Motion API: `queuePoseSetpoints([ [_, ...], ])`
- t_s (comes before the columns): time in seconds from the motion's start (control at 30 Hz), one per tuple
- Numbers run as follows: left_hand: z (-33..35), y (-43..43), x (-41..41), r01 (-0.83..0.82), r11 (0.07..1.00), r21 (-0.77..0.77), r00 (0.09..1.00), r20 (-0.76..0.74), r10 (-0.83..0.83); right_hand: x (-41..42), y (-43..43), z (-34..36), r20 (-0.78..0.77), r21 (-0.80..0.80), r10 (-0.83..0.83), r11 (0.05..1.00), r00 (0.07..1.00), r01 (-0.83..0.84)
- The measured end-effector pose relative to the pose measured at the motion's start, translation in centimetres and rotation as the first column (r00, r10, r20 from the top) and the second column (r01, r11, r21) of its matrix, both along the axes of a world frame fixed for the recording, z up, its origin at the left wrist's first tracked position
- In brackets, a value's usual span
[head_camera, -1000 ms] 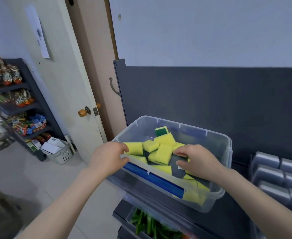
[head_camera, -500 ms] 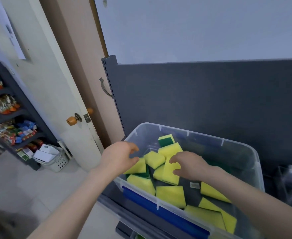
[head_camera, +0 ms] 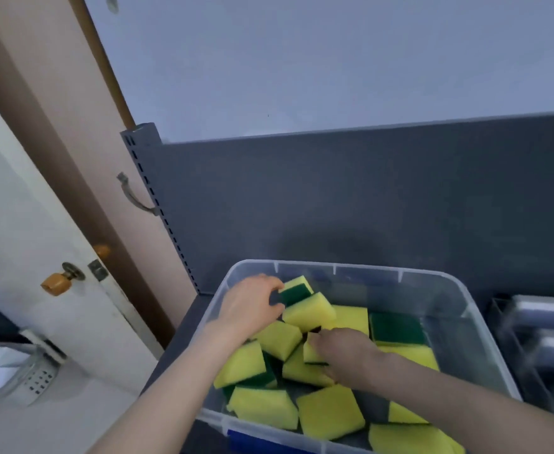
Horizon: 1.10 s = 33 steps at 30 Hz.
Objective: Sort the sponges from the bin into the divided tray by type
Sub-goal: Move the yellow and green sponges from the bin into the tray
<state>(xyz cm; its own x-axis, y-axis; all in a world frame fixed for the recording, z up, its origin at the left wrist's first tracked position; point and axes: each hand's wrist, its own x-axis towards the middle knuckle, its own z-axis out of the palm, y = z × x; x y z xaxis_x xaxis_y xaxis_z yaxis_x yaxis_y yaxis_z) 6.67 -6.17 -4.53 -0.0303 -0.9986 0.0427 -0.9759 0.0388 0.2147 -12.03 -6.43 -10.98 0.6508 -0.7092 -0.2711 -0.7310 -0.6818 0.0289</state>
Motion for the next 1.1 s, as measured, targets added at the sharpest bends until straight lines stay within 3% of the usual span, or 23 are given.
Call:
queuePoseSetpoints([
  [0.27, -1.4, -3.9, 1.0, 0.138, 0.989, 0.046, 0.99, 0.021, -0.139, -1.8, 0.2, 3.1, 0.196, 0.146, -0.21, 0.972, 0.958, 0.183],
  [0.47, -2.2, -5.8, 0.5, 0.199, 0.972, 0.122, 0.965, 0.149, -0.216, -3.3, 1.5, 5.5, 0.335, 0.135, -0.41, 0.912, 0.848, 0.388],
  [0.63, -3.0, -5.8, -0.3, 0.286, 0.948, 0.137, 0.929, 0.204, -0.309, -3.9, 3.3, 6.0, 0.44, 0.135, -0.57, 0.806, 0.694, 0.576],
  [0.77, -1.3, -5.3, -0.9, 0.359, 0.93, 0.076, 0.927, 0.09, -0.365, -4.9, 5.2, 6.5, 0.517, 0.125, -0.652, 0.698, 0.554, 0.705],
  [0.9, 1.8, -3.4, -2.6, 0.363, 0.927, -0.098, 0.92, -0.122, -0.373, -6.1, 6.8, 7.7, 0.598, 0.152, -0.7, 0.577, 0.39, 0.803],
  [1.1, 3.5, 0.3, -5.9, 0.351, 0.891, -0.289, 0.823, -0.358, -0.44, -7.2, 10.3, 9.1, 0.734, 0.201, -0.667, 0.395, 0.129, 0.896],
])
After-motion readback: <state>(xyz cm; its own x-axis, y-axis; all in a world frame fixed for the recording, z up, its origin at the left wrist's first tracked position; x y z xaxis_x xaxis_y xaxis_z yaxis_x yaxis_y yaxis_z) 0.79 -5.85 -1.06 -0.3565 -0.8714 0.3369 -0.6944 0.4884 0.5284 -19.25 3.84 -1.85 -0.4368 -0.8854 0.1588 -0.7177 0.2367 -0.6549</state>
